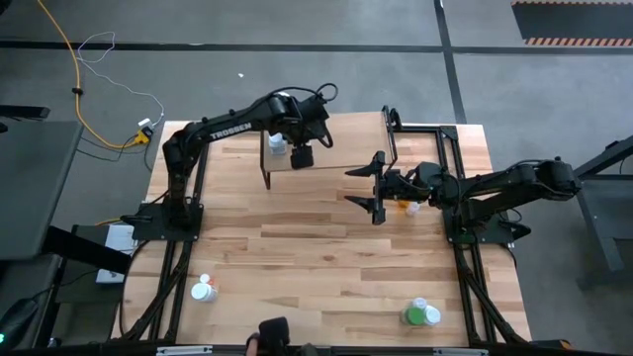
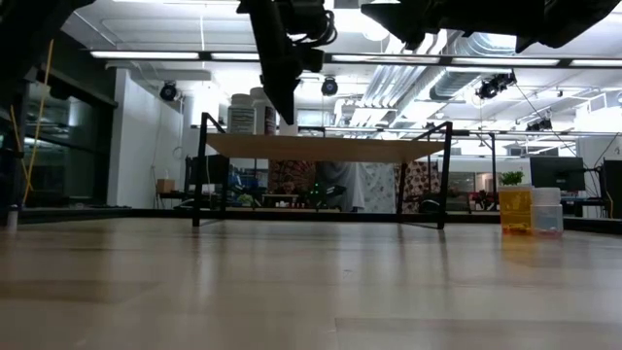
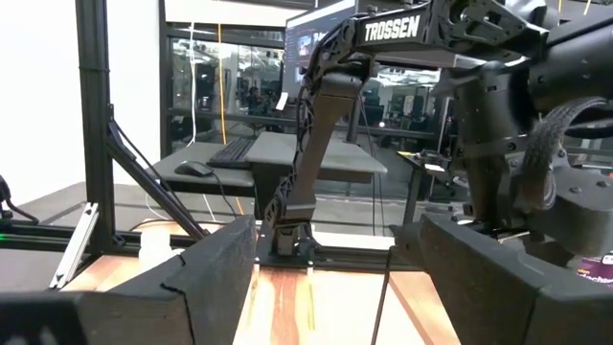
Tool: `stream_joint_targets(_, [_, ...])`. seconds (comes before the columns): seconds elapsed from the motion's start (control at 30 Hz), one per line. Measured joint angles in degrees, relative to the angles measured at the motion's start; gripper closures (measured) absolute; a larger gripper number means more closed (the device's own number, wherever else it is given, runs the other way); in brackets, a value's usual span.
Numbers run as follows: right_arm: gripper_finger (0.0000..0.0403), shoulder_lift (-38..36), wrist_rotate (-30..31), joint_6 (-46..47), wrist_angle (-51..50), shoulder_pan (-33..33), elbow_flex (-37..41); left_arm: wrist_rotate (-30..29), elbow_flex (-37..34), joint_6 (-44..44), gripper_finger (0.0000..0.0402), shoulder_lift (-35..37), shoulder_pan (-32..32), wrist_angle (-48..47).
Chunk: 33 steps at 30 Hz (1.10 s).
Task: Pick and place medicine bottles onto shelf by color
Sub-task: Put the middle white pill bottle on the shelf
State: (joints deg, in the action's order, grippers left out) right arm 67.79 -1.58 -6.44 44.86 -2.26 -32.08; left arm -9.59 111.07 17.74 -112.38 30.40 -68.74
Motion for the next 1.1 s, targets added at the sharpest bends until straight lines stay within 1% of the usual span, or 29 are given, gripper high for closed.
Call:
stream_joint_targets(0.2, [0.0119, 0.0, -0.02, 0.0, 0.0, 0.0, 0.0, -0.45, 0.04, 0.48, 0.015, 0.04, 0.01, 2.24])
stream_joint_targets(0.37, [0.0119, 0.0, -0.02, 0.0, 0.0, 0.0, 0.0, -4.7, 0.04, 0.91, 0.0149, 0.07, 0.01, 2.35])
stream_joint_targets(0.73, [0.0119, 0.0, -0.04, 0.0, 0.0, 0.0, 0.0, -5.18, 0.09, 0.9, 0.0149, 0.11, -0.08, 2.33])
stream_joint_targets(0.87, [0.0119, 0.0, -0.04, 0.0, 0.0, 0.0, 0.0, -8.1, 0.09, 0.9, 0.0149, 0.19, -0.55, 2.32])
stream_joint_targets(1.1, [0.0119, 0.0, -0.04, 0.0, 0.0, -0.02, 0.0, -7.72, 0.17, 1.64, 0.0149, 0.92, -1.62, 2.72])
